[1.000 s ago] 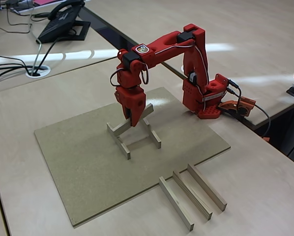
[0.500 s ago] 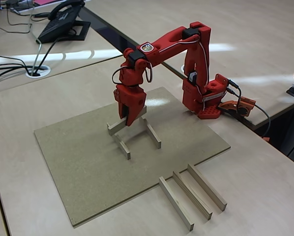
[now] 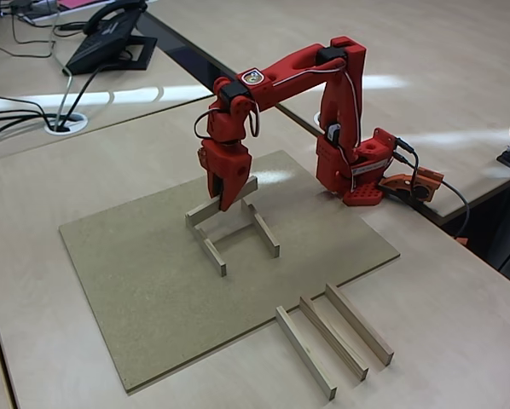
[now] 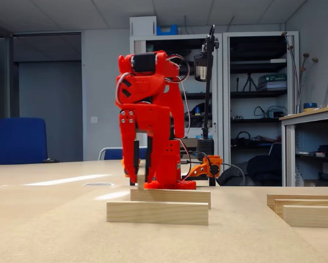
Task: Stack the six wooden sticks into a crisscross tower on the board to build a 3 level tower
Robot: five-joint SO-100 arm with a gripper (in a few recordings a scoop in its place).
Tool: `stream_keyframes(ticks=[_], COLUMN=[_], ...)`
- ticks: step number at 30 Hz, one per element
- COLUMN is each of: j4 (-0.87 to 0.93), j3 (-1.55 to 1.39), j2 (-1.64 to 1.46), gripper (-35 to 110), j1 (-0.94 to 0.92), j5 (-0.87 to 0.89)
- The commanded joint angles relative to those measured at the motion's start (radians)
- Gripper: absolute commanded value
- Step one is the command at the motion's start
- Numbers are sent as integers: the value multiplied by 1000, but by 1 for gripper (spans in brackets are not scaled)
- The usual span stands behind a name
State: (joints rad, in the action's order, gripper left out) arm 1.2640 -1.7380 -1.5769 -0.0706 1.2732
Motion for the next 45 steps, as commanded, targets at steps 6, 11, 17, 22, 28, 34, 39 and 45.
stream_keyframes(ticks=[6, 11, 17, 22, 28, 34, 39, 45], j4=[29, -34, -92, -83, -81, -84, -84, -97], j3=[77, 28, -20, -21, -48, -54, -55, -60], j2=[-2, 3, 0, -5, -18, -18, -17, -14], gripper=[0, 0, 0, 0, 0, 4, 6, 7], j1=[-21, -15, 3, 14, 23, 23, 15, 5], j5=[58, 80, 98, 104, 109, 75, 38, 15])
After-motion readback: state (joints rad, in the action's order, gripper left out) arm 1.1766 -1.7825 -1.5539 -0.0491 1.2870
